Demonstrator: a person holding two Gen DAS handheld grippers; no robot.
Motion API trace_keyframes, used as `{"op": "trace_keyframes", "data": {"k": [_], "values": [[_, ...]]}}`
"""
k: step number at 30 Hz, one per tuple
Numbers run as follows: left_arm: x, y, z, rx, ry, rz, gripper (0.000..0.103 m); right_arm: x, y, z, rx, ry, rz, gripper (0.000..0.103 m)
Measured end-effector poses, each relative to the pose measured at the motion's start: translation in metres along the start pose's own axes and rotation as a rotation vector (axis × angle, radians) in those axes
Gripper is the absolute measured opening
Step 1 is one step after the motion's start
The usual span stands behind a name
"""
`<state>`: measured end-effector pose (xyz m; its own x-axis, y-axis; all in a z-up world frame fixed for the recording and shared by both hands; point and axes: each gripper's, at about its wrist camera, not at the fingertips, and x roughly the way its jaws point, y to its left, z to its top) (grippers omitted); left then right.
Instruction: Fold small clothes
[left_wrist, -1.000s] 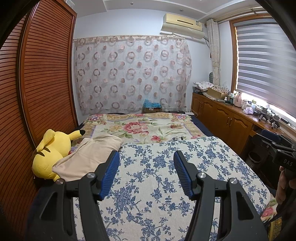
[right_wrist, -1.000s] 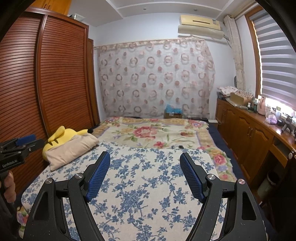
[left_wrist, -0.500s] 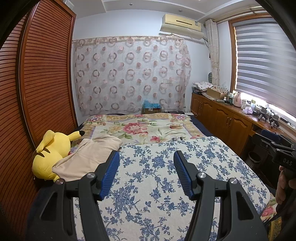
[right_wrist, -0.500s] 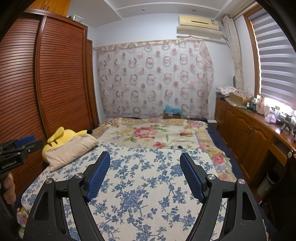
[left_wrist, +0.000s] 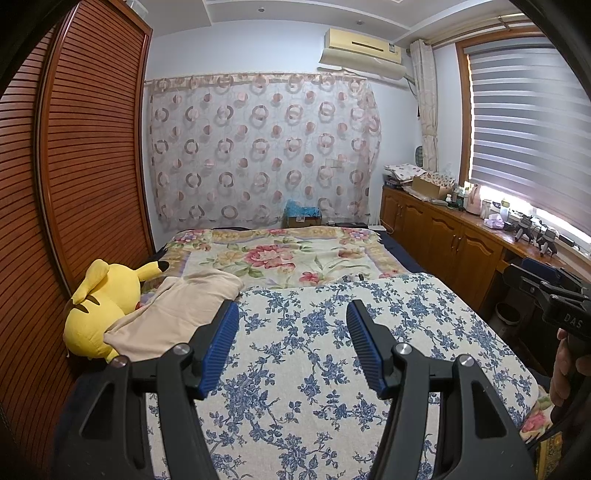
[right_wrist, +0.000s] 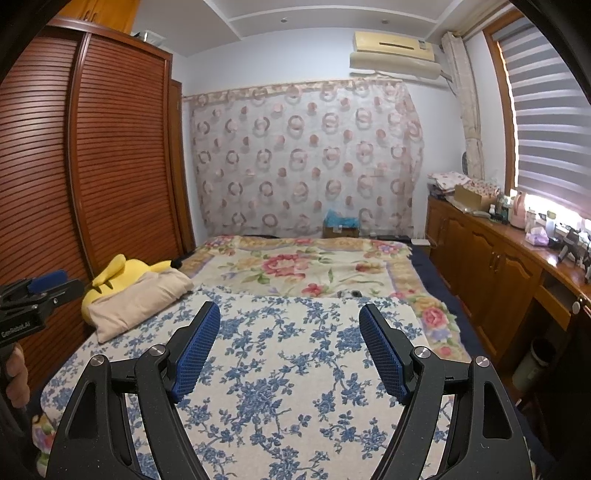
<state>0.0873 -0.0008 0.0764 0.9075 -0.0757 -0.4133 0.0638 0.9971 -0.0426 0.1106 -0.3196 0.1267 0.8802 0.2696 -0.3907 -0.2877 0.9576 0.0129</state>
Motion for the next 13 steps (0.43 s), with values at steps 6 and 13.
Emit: {"op": "trace_keyframes", "data": {"k": [6,13], "values": [[-0.0008,-0.0036,0.0028,-0.004,-0.006,0.001,0.061,-0.0005,-0.0014,0.0,0.001,0.0,0.0,0.08],[-0.001,-0.0024,0.0015,-0.003,-0.005,0.001,0.061,0.0002,-0.0009,-0.0008,0.001,-0.001,0.001,0.08]]}}
